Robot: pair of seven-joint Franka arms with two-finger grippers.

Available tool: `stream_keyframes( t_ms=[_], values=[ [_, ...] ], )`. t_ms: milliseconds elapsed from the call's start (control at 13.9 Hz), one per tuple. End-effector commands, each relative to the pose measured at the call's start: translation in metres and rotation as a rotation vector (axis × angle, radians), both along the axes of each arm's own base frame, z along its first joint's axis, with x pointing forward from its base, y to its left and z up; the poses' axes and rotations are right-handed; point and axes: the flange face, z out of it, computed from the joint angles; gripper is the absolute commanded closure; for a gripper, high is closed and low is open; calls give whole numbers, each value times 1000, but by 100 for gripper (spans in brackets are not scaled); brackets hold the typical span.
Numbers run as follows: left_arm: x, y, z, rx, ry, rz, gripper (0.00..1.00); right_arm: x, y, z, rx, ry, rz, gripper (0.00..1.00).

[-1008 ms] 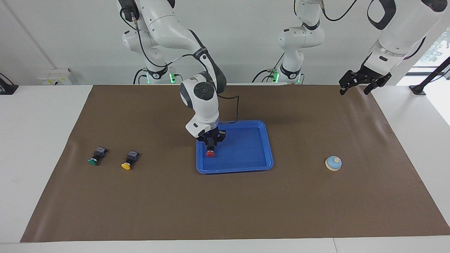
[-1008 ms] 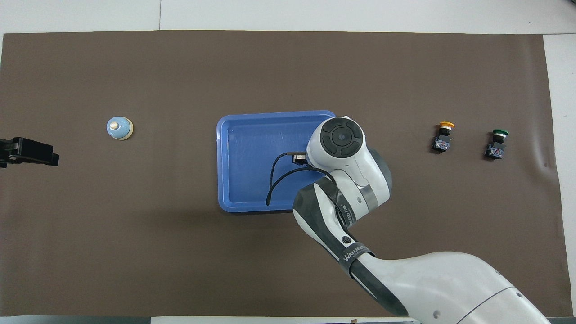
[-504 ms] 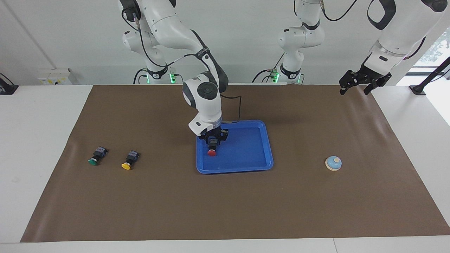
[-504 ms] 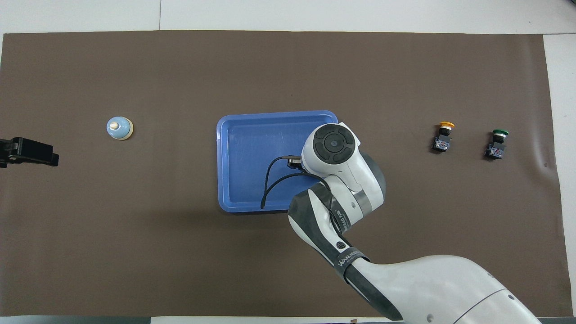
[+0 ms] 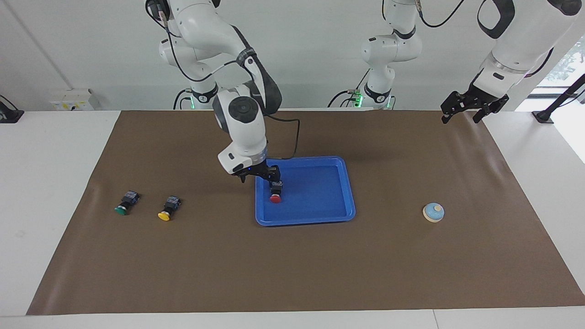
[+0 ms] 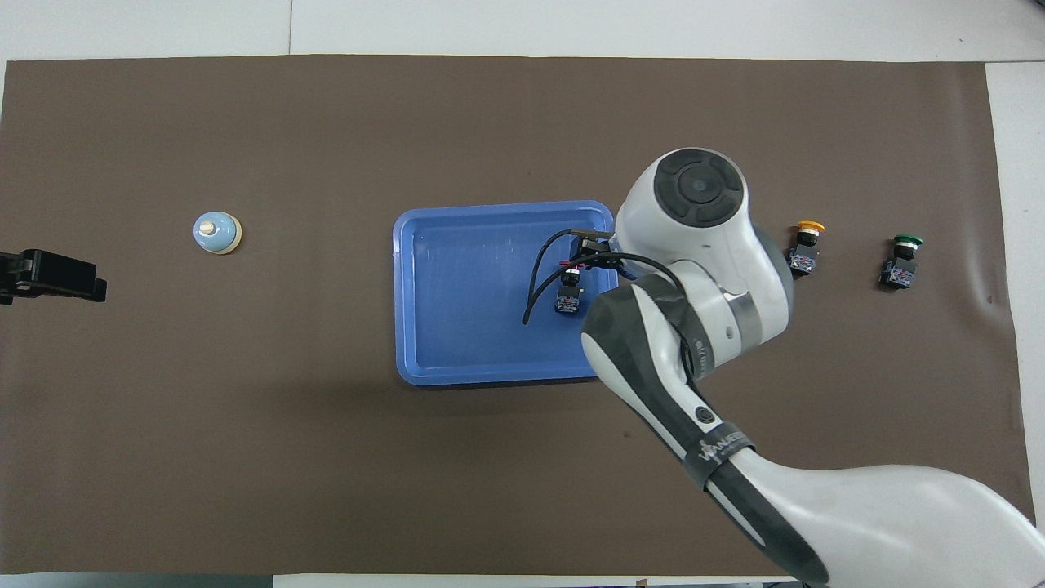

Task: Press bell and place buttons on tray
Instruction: 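Carry the red button with the right gripper over the blue tray, then release the red button in the tray and lift the right gripper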

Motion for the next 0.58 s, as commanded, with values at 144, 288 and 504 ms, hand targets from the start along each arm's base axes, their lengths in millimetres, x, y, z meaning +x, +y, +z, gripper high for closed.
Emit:
stream_keyframes(
  t_ms=[144, 288, 504],
  values=[
    [-5, 1, 2, -6, 3, 1, 0, 27, -128, 26, -3, 1, 2, 0],
    [-5, 1, 2, -6, 2, 1, 0, 32, -177, 18, -24, 4, 25, 0],
    [-5, 1, 1, -6, 5, 1, 0, 25, -220, -1, -69, -4, -1, 0]
  ],
)
